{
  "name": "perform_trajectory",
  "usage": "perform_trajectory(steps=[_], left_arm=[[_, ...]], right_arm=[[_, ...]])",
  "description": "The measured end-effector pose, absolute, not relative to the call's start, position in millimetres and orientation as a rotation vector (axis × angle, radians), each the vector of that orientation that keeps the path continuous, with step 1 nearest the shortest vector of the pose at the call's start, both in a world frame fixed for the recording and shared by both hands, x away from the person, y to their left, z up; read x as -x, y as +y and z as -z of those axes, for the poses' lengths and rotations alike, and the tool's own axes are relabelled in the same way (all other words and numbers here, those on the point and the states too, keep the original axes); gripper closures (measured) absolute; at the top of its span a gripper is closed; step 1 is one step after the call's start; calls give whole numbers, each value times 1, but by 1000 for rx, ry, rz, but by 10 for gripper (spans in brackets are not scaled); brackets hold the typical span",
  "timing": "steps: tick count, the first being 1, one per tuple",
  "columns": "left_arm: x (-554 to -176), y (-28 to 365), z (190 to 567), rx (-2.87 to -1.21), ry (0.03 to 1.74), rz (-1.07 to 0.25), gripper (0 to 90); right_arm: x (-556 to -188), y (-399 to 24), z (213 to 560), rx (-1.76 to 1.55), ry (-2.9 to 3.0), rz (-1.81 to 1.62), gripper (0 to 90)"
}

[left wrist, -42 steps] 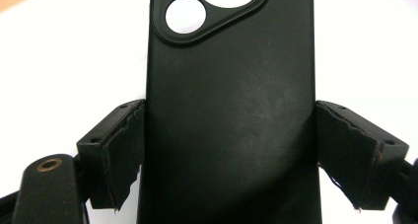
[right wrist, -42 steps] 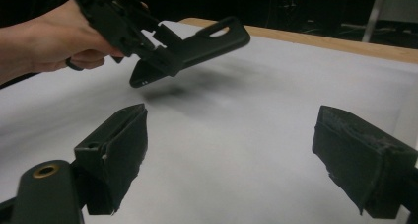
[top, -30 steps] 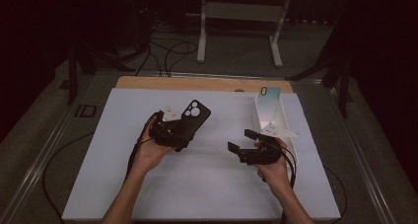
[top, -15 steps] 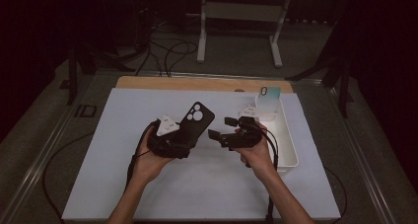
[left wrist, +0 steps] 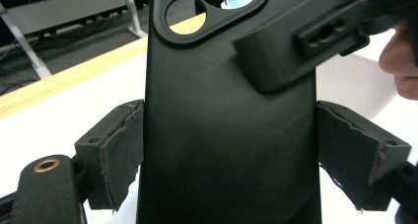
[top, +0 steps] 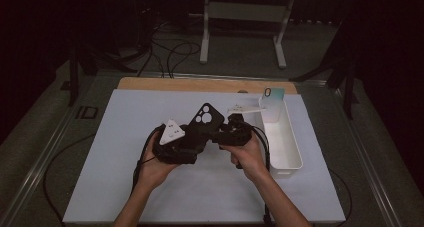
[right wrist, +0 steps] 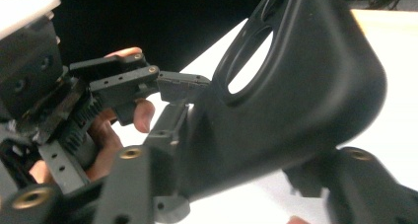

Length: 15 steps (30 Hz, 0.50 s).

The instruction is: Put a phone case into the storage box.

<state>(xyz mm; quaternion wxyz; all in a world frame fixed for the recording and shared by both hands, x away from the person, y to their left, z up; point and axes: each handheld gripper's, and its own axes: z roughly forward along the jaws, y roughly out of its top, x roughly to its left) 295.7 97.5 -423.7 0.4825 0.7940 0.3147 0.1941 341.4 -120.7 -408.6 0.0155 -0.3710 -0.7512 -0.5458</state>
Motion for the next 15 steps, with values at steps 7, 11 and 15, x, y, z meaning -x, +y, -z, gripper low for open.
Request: perform_trajectory(steps=[7,11,15], left_arm=[[-295,94,427,-1934,765,-476,156],[-296,94,428,-1934,769,-475,156],[-296,93,429,-1942,770,-472,155]], right_arm=[[-343,-121,409,1173,-2245,1695,699],[-342,-121,410,1164,-2230,1687,749],[-341,-120,410,1146,-2218,1694,826]])
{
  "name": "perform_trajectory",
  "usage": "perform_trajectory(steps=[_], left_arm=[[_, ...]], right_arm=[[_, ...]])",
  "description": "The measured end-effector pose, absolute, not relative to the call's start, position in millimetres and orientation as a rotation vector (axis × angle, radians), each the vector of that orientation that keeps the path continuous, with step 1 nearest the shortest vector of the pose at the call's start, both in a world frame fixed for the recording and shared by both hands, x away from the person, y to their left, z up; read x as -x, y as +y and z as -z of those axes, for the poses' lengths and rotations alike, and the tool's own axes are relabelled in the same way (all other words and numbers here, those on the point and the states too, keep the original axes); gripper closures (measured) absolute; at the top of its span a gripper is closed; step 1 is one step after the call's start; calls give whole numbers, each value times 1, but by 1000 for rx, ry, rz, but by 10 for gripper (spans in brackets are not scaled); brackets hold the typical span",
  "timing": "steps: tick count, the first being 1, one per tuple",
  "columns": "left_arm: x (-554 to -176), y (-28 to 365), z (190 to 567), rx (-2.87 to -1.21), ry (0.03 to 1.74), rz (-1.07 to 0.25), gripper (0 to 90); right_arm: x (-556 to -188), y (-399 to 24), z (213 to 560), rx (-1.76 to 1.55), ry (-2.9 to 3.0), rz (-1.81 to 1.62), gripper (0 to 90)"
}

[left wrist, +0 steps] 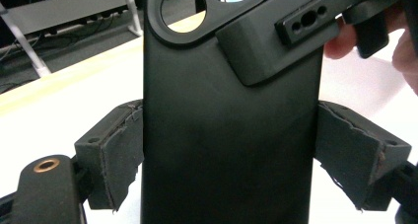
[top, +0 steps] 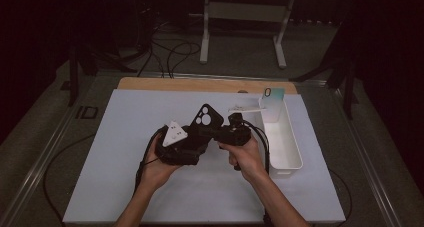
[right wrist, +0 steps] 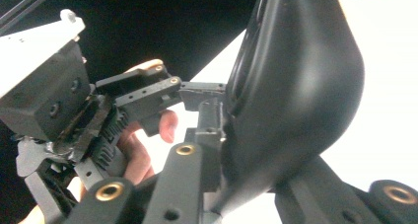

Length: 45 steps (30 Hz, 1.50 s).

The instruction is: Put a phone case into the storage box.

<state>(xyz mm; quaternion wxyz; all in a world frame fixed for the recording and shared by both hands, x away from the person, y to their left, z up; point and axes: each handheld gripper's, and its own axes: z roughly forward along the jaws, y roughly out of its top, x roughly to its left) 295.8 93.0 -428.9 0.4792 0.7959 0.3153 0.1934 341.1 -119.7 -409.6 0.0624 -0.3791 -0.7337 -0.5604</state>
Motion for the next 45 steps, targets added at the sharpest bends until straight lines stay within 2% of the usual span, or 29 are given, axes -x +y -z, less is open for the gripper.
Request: perform_trajectory(steps=[4,23,33,35,45], left_arm=[[-297,93,430,-1955,777,-448,150],[-299,95,436,-1973,796,-387,98],[-303,103,435,-1948,783,-272,48],[-304,107,435,-1925,774,-210,30],[-305,110,437,-1930,735,-137,10]], right_arm=[[-338,-117,409,1134,-2226,1694,850],[-336,-122,406,1123,-2278,1723,853],[-335,-124,405,1098,-2307,1723,852],[-333,-125,404,1076,-2311,1725,852],[-327,-127,401,948,-2351,1743,850]])
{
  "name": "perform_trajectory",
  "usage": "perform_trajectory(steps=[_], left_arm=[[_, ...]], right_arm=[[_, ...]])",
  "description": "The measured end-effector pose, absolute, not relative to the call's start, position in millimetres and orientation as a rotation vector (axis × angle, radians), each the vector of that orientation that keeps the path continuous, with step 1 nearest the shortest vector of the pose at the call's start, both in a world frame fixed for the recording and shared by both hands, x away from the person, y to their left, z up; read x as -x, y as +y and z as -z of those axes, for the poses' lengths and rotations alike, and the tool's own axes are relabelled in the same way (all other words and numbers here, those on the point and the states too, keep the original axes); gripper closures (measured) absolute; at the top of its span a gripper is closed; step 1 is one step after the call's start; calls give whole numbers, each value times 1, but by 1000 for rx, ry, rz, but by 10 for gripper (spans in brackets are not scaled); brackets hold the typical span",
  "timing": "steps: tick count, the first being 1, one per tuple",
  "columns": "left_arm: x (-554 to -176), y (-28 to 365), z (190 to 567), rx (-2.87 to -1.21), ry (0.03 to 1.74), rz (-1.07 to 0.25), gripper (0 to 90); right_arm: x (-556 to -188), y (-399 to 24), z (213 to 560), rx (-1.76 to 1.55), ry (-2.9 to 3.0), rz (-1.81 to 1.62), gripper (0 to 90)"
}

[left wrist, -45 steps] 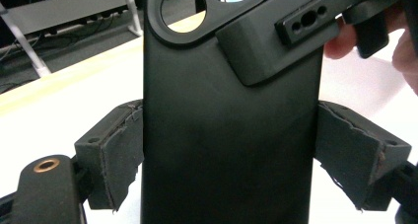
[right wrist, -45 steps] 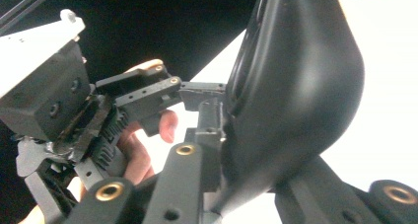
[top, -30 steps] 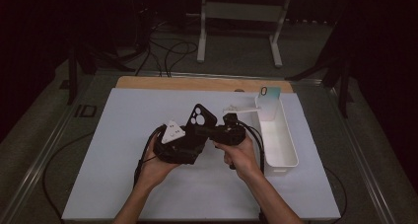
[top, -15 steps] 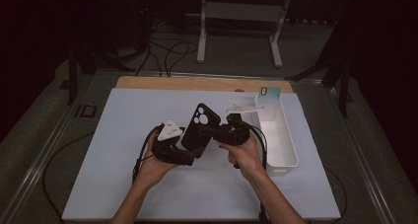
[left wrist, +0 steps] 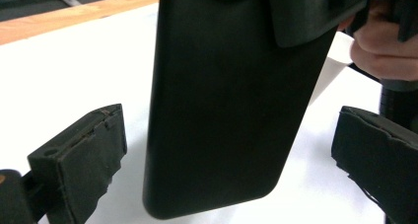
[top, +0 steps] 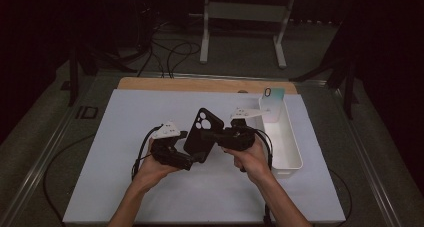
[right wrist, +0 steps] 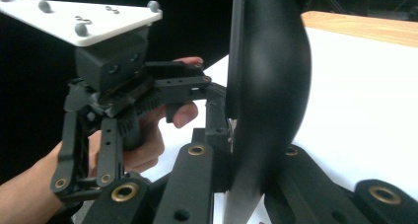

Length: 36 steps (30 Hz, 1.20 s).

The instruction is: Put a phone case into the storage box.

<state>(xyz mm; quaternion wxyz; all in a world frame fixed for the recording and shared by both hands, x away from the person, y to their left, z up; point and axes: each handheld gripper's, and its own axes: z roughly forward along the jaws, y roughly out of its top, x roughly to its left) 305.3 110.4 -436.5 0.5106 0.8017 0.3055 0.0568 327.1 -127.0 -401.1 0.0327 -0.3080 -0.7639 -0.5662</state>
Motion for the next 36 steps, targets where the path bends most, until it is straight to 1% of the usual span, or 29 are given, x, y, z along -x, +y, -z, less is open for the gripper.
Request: perform_trajectory(steps=[3,8,16,19,20,23,26,27,29,30,31,32,35,36], left_arm=[[-305,110,438,-1936,720,-117,48],[-304,110,439,-1954,677,-76,146],[-304,108,442,-1972,646,-31,193],[-304,108,443,-1987,628,-17,198],[-304,108,443,-1989,625,-11,242],[-303,107,443,-1985,611,-4,320],[-303,108,443,-1993,598,-6,342],[-303,109,444,-1998,594,-9,416],[-303,109,444,-2000,584,-5,473],[-303,109,444,-2000,584,-5,512],[-303,109,444,-2003,581,-7,512],[-303,109,444,-2008,579,-11,572],[-303,107,445,-2017,578,-16,641],[-303,107,445,-2017,578,-16,667]], right_arm=[[-325,-127,400,906,-2360,1749,850],[-323,-126,399,845,-2373,1758,849],[-320,-125,399,756,-2396,1751,849],[-318,-123,399,725,-2394,1751,850],[-317,-122,398,695,-2406,1749,849],[-317,-121,399,691,-2430,1742,849],[-318,-121,400,692,-2438,1738,847],[-319,-122,399,700,-2454,1736,819],[-319,-123,399,710,-2471,1733,781],[-319,-123,399,710,-2471,1733,781],[-319,-124,399,721,-2478,1728,758],[-319,-124,399,731,-2492,1728,715],[-319,-124,399,737,-2503,1731,661],[-319,-124,399,737,-2503,1731,661]])
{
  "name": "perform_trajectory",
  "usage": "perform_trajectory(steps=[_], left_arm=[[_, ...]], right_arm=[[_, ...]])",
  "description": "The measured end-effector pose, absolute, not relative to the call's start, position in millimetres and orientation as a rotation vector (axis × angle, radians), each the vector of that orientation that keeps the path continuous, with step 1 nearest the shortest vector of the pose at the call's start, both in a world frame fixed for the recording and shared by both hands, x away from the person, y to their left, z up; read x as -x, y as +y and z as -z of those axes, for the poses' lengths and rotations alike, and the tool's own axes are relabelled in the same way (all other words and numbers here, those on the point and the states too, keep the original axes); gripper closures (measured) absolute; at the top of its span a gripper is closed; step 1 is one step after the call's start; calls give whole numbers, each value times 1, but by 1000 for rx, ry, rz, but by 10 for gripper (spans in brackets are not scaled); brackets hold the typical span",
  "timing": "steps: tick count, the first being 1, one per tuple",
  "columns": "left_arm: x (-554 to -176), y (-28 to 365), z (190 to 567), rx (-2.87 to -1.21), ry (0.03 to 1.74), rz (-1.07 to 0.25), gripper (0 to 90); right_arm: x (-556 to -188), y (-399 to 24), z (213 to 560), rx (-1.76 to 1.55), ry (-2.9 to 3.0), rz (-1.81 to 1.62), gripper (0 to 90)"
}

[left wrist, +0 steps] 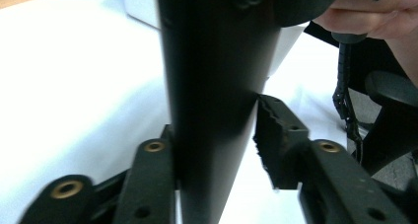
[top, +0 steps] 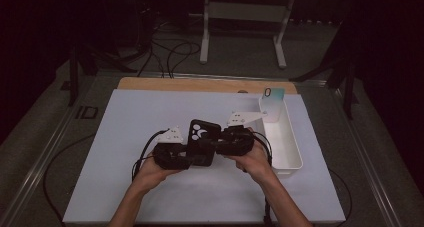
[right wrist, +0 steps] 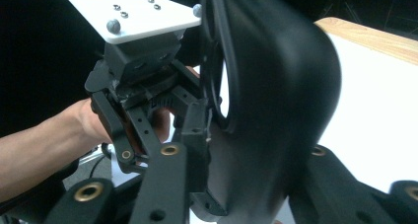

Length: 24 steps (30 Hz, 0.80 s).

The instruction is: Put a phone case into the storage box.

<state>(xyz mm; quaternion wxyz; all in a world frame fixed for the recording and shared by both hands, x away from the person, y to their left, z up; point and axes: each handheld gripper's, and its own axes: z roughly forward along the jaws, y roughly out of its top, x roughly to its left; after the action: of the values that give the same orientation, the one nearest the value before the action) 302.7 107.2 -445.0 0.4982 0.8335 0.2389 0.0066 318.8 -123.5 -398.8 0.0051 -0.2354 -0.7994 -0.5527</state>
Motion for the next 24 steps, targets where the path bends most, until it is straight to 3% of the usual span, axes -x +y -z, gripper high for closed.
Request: perform_trajectory(steps=[1,6,19,20,24], left_arm=[[-303,107,445,-2019,581,-18,691],[-303,105,447,-1998,581,8,796],[-302,108,444,-1961,547,29,842],[-301,108,444,-1954,540,34,846],[-300,108,442,-1954,537,9,849]], right_arm=[[-319,-123,399,758,-2521,1733,600],[-322,-123,401,806,-2499,1724,459],[-322,-126,399,794,-2469,1761,423],[-323,-126,400,785,-2450,1750,306],[-324,-126,402,791,-2458,1717,278]])
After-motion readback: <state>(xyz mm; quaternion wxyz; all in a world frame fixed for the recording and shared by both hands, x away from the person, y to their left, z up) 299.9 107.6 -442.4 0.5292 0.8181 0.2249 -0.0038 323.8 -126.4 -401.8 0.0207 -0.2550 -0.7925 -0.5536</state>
